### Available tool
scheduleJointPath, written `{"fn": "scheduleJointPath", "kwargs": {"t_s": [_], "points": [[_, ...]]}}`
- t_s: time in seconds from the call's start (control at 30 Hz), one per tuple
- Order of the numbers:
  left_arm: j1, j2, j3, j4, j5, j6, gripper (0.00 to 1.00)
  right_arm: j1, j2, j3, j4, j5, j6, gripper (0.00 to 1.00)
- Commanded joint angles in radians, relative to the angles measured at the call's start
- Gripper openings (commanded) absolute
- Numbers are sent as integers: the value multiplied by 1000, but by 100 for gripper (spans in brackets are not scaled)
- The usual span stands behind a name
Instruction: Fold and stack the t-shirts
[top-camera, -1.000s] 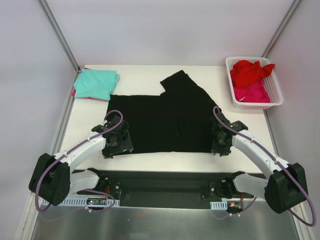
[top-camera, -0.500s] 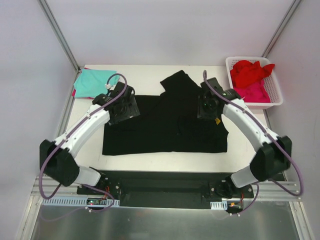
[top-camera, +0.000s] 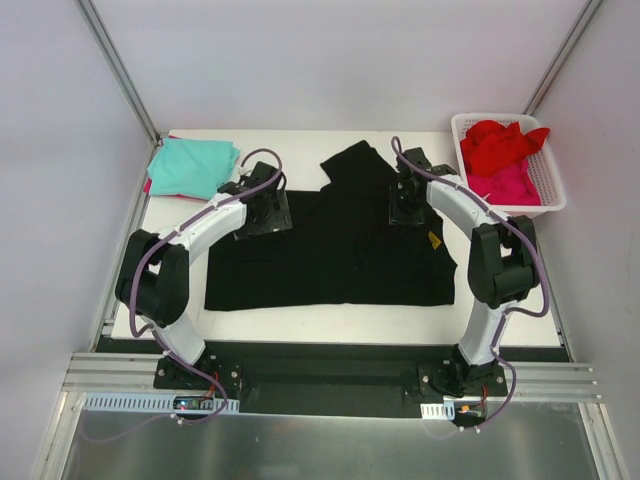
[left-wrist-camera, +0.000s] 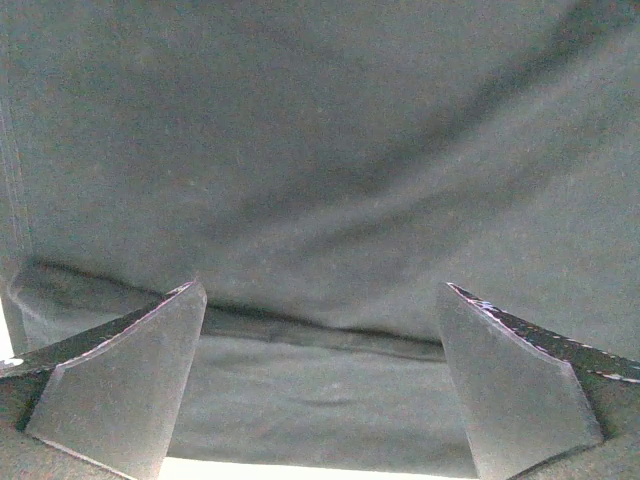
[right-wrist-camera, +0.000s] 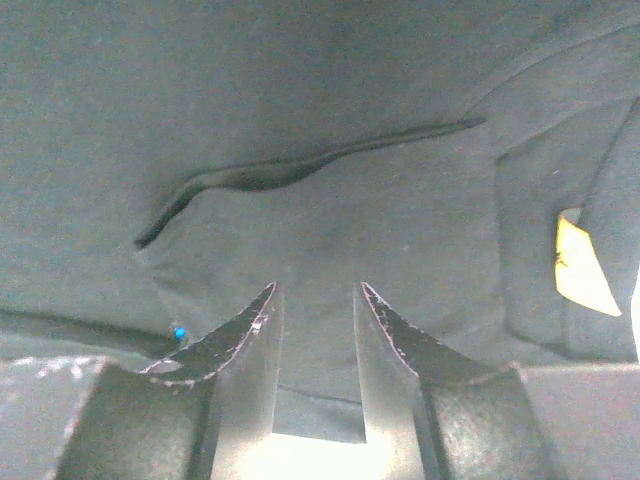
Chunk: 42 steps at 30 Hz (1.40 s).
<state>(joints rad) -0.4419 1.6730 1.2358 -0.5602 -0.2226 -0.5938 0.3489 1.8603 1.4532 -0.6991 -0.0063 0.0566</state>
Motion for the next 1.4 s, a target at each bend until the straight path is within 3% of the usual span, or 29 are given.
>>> {"fn": "scheduleJointPath", "kwargs": {"t_s": [0.0, 0.53, 0.73, 1.03, 1.37], "points": [[45, 22, 36, 72, 26, 55, 99, -68, 11, 21, 29, -38, -37, 37], [109, 63, -58, 160, 35, 38, 99, -120, 69, -24, 27, -43, -20, 38], [147, 80, -44, 161, 63, 48, 99, -128, 66, 16, 59, -156, -34, 38], [193, 145, 79, 175, 95, 77, 99, -130, 171, 268, -8, -277, -109, 39], [252, 254, 180, 230, 150, 80, 99, -139, 273, 292, 12, -302, -106, 39]]}}
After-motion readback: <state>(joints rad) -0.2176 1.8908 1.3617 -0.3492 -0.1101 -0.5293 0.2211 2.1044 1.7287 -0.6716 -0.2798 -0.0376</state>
